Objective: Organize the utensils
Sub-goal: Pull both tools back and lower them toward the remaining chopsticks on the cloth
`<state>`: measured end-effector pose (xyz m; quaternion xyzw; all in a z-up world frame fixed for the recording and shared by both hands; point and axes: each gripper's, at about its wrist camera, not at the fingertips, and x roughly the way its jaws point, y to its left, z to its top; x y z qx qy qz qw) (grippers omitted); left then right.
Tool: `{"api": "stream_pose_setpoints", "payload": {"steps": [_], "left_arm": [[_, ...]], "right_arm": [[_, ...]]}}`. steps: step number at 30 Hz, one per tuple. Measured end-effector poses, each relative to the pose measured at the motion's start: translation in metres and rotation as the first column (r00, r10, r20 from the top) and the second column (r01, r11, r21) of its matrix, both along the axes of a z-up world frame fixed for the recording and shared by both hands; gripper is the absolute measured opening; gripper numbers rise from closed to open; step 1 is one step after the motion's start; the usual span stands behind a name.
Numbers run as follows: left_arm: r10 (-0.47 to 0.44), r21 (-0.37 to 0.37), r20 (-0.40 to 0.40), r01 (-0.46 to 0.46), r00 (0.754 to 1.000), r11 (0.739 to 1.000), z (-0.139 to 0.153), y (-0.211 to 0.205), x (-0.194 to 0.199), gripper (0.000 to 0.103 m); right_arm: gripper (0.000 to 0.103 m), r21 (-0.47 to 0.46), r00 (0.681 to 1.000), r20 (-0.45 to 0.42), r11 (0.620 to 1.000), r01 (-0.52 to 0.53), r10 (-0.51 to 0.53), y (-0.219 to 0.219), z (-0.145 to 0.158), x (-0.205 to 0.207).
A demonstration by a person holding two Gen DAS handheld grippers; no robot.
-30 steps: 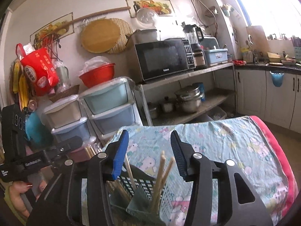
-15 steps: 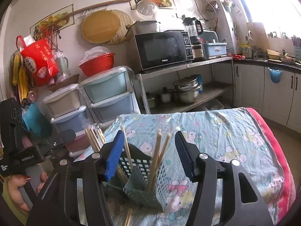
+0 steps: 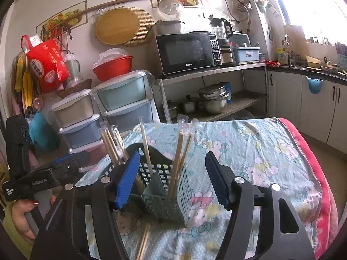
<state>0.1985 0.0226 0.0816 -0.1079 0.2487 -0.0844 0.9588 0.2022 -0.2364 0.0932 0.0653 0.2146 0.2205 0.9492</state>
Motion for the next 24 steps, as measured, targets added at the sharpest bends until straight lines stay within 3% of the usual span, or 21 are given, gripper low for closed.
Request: {"api": "stream_pose_setpoints", "payload": {"steps": [24], "left_arm": [[-0.031, 0.000, -0.057, 0.031, 0.998, 1.000, -0.027, -0.014, -0.018, 0.092]], "right_arm": [[0.063, -0.069, 0.995, -0.100, 0.997, -0.013, 0.006, -0.012, -0.041, -0.038]]}}
